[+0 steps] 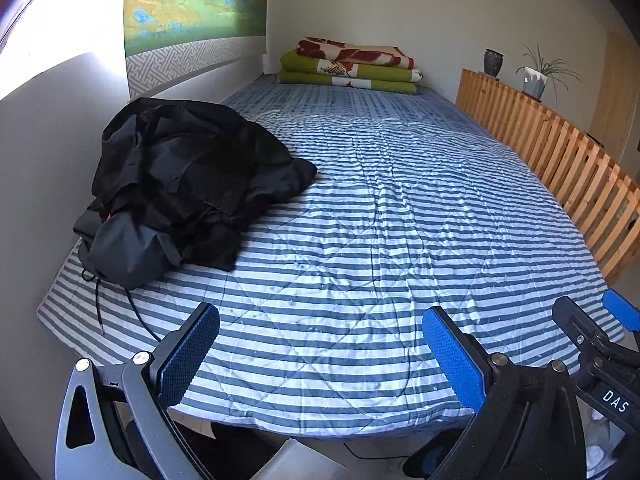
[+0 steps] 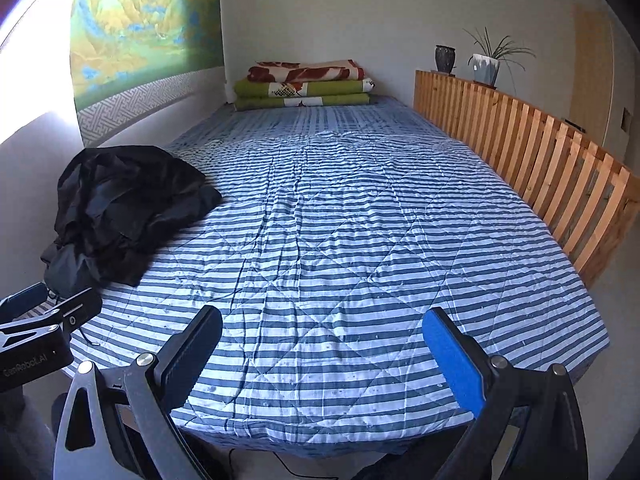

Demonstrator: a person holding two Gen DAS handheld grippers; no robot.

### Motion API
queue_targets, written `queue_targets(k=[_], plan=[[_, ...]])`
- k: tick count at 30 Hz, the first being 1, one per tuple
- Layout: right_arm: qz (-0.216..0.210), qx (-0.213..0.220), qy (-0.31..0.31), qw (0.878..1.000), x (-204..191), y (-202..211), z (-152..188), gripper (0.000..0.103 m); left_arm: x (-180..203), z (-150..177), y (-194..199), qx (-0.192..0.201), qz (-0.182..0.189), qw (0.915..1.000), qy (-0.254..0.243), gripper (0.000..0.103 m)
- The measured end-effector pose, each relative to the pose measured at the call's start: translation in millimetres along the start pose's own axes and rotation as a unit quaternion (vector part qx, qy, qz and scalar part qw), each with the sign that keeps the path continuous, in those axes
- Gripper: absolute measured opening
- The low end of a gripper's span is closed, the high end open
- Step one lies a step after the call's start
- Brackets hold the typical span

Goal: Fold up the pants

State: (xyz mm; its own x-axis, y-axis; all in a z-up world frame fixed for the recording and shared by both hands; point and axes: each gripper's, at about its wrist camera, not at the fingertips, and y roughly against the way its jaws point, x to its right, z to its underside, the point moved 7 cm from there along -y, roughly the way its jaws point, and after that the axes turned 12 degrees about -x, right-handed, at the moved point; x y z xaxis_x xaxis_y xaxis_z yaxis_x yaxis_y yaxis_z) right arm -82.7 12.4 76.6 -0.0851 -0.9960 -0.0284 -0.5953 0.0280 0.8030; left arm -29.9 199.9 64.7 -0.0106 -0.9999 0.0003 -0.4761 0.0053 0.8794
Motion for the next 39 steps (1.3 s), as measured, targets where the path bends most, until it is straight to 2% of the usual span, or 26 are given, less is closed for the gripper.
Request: queue_targets(k=[5,10,26,30,39], plan=[[-0.01,-0.005,-0.012,1.0,1,-1,-1,0.099,0,1,2,0.002,-0.005,1.0,-0.003,0.103],[-0.003,-0.009,-0.012,1.0,1,-4,-2,0.099,-8,-1,4,0.002,-0.004,1.0,0.007,0.103],[0.045,-0.008,0.002,0.999,2,-14,-1,0.099,0,1,-6,-0.009,-0.003,0.9999,-0.005,0.103],[0.028,-0.02,0.017,0.999,-2,-20,1,0.099,-1,-1,-10,-0.01,-0.004,0.9999,-0.002,0.103],[0.03,-0.005,0.013,0.999,-5,-23,0,0.099,-1,0,-20,-0.017,0.001,0.9998,-0.004,0.103]])
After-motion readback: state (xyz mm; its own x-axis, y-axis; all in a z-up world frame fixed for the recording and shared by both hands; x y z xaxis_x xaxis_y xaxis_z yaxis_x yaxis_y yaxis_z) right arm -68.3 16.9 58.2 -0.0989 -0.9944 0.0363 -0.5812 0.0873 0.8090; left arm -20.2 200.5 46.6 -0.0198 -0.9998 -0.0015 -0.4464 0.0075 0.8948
